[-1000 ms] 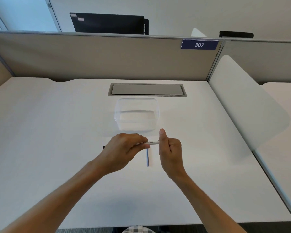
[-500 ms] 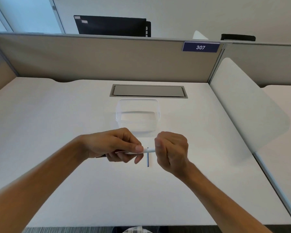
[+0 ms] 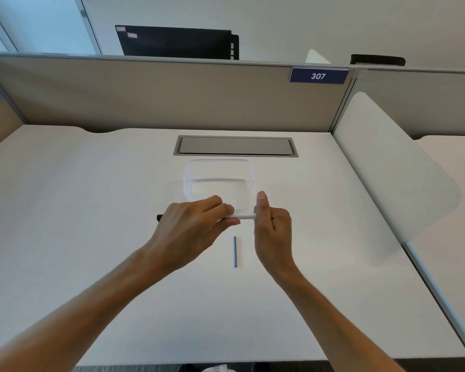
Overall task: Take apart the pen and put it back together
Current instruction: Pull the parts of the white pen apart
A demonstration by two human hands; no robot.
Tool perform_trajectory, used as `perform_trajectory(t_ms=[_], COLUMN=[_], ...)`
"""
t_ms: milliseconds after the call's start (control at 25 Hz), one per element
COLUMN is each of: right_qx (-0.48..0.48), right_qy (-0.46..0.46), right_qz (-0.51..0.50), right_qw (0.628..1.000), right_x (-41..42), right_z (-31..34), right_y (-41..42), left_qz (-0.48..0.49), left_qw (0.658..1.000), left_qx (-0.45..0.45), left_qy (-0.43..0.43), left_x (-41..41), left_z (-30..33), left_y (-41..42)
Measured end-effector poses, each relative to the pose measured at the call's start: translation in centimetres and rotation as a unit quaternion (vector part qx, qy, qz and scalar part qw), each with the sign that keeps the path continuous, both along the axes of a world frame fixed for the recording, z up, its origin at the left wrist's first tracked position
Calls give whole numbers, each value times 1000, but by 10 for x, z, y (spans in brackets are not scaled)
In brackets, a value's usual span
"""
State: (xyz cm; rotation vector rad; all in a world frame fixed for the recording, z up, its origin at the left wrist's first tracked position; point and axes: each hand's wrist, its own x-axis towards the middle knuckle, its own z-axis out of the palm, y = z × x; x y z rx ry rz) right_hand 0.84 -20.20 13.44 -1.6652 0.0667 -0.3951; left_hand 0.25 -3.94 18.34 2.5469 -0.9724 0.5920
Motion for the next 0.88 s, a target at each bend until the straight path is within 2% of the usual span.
perform_trajectory(t_ms=[80,160,200,280,320,360,400,440,480,560,600,640,720,880], right_qx=[-10,-58,-107,-197,-224,-241,-251,-254,-241,-137,-68,-19,8,44], right_qy=[-51,-141,-213,-372,-429,-463,-472,-444,-382,-176,-78,-2,69,55], right_qz=[6,8,6,27,43,48,39,26,5,-5,9,20,22,39], right_qw=[999,988,971,907,874,852,844,859,892,975,995,1000,997,997], right_x=[-2,-4,-5,-5,-4,-1,1,4,5,6,6,6,9,9], right_z=[7,16,21,30,34,36,36,35,31,20,15,9,1,7], right_y=[-1,-5,-9,-14,-17,-19,-20,-19,-17,-10,-6,-4,-2,-1], left_qz=[-38,-85,-109,-149,-168,-181,-187,-175,-148,-75,-35,-2,20,-2], left_qw=[998,976,946,857,818,793,787,801,836,934,971,987,994,996], left_qx=[-37,-89,-117,-125,-103,-84,-76,-86,-100,-66,-5,53,94,60], left_qy=[46,181,282,477,541,575,584,566,519,344,238,153,61,-59], left_x=[1,5,8,17,22,25,27,28,27,24,22,19,15,12], left_z=[9,24,32,46,51,54,54,52,49,37,30,23,14,10], left_y=[2,4,7,15,19,21,22,20,17,12,10,8,6,5])
